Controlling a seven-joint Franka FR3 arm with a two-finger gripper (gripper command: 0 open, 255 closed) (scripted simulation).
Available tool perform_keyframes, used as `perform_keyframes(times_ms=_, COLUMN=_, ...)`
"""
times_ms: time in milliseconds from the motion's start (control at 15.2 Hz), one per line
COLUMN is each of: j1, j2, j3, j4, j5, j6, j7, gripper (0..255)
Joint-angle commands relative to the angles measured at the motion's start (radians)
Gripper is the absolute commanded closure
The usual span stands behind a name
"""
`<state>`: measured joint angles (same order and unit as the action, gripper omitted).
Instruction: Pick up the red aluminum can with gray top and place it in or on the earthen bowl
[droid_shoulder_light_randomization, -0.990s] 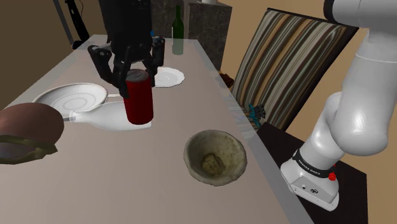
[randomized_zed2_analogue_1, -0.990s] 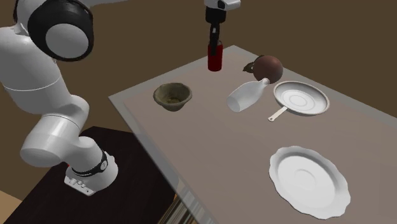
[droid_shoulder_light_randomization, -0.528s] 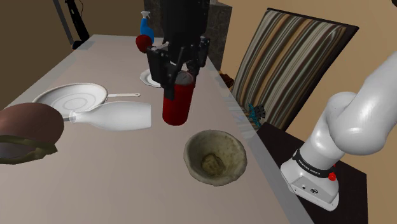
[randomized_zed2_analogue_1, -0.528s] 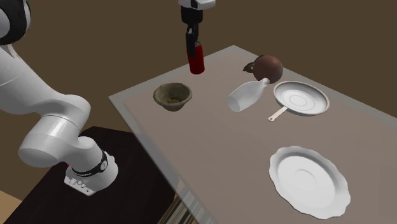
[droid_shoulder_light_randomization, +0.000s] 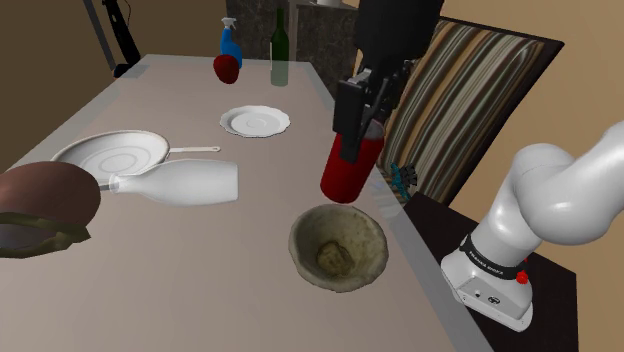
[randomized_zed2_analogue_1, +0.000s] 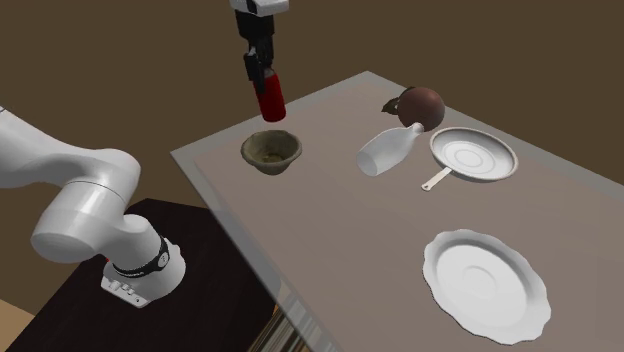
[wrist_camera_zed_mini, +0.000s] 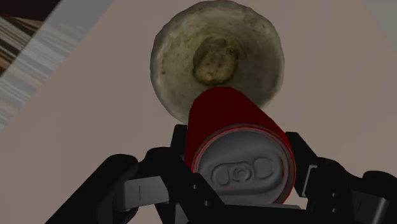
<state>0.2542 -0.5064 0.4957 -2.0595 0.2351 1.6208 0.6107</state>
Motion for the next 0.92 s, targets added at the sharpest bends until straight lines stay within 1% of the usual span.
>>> perform_keyframes(times_ms=0, j1=0.015, j2=-0.057, j3=-0.015, j4=-0.051, j5=0.019, j6=-0.005, j7=-0.011, gripper=255)
perform_keyframes(times_ms=858, j1=0.030, j2=-0.075, j3=0.014, j4=-0.235, j5=0.046, j6=0.163, j7=-0.023, gripper=255)
